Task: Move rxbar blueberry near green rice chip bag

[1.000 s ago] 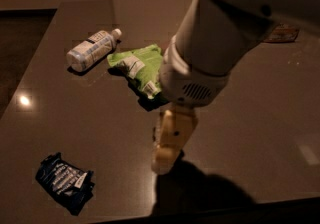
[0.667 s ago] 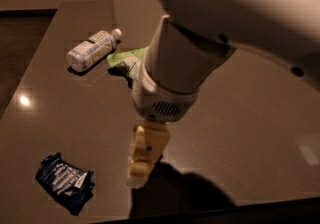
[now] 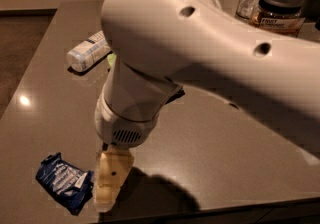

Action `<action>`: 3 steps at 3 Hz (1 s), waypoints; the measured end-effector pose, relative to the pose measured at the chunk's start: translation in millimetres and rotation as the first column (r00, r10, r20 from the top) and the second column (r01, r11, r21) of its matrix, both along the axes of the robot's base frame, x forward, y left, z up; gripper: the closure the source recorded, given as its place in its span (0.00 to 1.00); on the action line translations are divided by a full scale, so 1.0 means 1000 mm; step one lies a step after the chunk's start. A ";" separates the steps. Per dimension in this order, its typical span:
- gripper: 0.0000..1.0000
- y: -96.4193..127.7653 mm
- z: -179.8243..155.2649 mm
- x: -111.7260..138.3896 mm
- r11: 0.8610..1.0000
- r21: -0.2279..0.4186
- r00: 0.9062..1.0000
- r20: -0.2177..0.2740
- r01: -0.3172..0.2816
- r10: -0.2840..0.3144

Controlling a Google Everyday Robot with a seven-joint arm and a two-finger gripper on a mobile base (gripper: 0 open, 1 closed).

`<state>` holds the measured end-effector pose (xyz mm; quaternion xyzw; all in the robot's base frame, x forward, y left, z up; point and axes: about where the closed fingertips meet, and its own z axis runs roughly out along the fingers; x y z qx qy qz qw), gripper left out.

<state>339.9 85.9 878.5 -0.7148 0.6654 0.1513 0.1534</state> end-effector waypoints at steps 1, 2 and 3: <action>0.00 0.023 -0.012 -0.015 0.998 -0.011 0.998 -0.005 -0.069 0.069; 0.00 0.046 -0.023 -0.024 0.991 -0.030 0.992 -0.014 -0.130 0.129; 0.12 0.061 -0.038 -0.025 0.985 -0.056 0.987 -0.030 -0.162 0.160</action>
Offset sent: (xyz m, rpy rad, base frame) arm -0.0321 0.0728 -0.0466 -0.0612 0.0427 0.2053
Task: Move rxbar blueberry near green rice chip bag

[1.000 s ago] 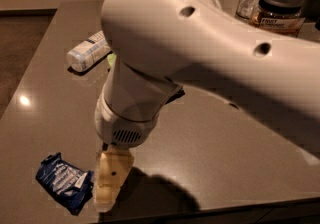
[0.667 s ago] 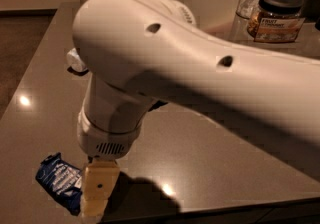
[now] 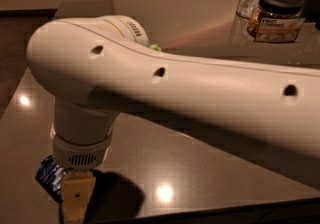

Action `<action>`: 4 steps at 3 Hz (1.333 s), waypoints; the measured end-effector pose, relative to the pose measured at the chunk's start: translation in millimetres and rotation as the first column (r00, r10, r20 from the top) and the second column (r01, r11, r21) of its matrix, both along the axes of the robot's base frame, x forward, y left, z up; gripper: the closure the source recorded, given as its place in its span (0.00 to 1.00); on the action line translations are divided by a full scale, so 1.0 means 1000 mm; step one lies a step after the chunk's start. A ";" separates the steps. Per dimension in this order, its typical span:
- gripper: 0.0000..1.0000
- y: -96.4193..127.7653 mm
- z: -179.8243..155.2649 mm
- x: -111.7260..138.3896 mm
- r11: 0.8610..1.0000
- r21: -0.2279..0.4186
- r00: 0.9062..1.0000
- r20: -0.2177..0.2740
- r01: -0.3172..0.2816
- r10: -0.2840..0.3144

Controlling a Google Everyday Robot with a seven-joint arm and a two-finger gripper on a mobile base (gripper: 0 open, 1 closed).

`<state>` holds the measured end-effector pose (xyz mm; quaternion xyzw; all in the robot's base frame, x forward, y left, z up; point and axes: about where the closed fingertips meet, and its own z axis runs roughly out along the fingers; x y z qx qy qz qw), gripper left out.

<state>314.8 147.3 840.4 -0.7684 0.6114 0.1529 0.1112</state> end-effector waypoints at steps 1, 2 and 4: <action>0.35 0.005 -0.006 0.006 1.000 -0.016 1.000 -0.022 0.010 -0.010; 0.58 0.001 -0.001 0.013 0.999 -0.012 0.999 -0.033 0.036 -0.036; 1.00 -0.054 0.017 0.062 0.982 -0.026 0.982 -0.012 0.188 -0.188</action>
Offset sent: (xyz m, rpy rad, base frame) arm 0.0241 -0.0048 0.0029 -0.0058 0.0558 -0.0715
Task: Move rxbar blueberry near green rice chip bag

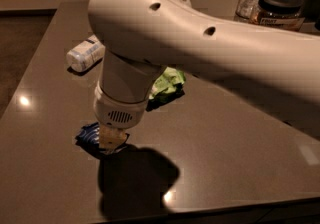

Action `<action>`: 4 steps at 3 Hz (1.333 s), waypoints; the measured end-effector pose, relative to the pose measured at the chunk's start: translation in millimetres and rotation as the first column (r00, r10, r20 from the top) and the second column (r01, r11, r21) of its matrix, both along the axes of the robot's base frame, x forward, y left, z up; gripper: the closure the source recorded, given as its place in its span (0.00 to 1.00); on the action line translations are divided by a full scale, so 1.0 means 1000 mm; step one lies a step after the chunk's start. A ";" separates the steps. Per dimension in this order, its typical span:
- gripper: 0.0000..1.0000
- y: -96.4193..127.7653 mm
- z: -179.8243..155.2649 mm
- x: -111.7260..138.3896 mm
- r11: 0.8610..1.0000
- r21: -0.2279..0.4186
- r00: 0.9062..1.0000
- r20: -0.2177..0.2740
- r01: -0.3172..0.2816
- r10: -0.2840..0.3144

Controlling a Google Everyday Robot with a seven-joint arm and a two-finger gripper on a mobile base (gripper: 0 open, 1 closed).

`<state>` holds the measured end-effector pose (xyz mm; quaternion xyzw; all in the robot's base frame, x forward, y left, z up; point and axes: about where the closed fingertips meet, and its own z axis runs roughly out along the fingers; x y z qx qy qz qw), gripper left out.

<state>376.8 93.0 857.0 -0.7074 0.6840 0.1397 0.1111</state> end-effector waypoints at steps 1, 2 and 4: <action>1.00 -0.045 0.009 0.035 0.994 -0.028 0.994 0.033 0.103 -0.102; 0.96 -0.105 0.021 0.068 0.971 -0.082 0.973 0.084 0.224 -0.217; 0.42 -0.131 0.027 0.079 0.955 -0.113 0.958 0.115 0.275 -0.263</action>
Offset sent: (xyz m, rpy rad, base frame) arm 0.0984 -0.1571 0.0278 -0.1336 -0.1037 -0.3218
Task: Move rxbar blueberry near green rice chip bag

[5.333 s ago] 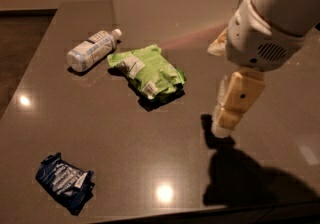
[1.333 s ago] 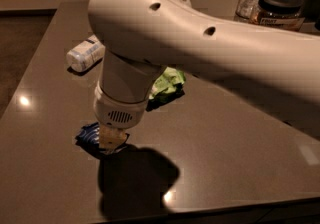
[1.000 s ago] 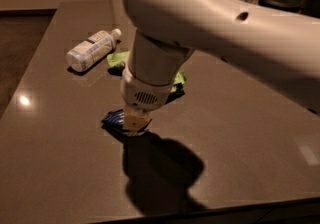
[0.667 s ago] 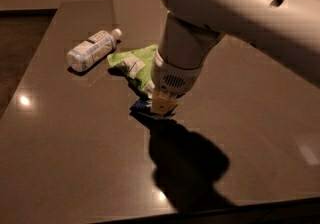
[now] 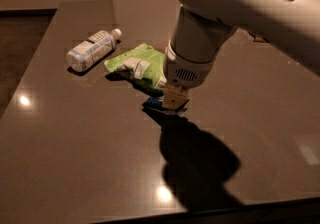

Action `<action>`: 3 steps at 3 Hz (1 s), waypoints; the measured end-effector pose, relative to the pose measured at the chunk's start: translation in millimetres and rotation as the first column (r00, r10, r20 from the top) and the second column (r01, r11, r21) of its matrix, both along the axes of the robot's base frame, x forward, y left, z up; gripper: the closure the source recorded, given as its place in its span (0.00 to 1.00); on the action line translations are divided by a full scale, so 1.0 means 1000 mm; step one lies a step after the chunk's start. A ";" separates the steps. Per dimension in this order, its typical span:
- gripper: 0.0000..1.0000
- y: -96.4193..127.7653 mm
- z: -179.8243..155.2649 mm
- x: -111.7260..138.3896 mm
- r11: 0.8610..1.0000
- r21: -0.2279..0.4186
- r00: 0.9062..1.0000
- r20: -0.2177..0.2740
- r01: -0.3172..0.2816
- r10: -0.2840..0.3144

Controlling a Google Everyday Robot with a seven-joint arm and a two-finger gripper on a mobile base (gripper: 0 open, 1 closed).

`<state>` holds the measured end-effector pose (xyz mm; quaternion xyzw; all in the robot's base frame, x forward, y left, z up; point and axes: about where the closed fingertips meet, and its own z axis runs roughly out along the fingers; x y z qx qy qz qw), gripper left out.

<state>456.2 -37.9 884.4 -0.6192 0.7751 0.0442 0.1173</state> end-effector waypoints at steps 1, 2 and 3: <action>0.19 0.000 0.001 0.000 1.000 0.000 1.000 0.003 -0.001 0.001; 0.00 0.001 0.002 -0.001 1.000 0.000 1.000 0.007 -0.002 0.002; 0.00 0.001 0.002 -0.001 1.000 0.000 1.000 0.007 -0.002 0.002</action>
Offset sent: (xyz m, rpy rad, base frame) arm -0.0003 0.0003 0.0008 0.0000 -0.0025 0.0005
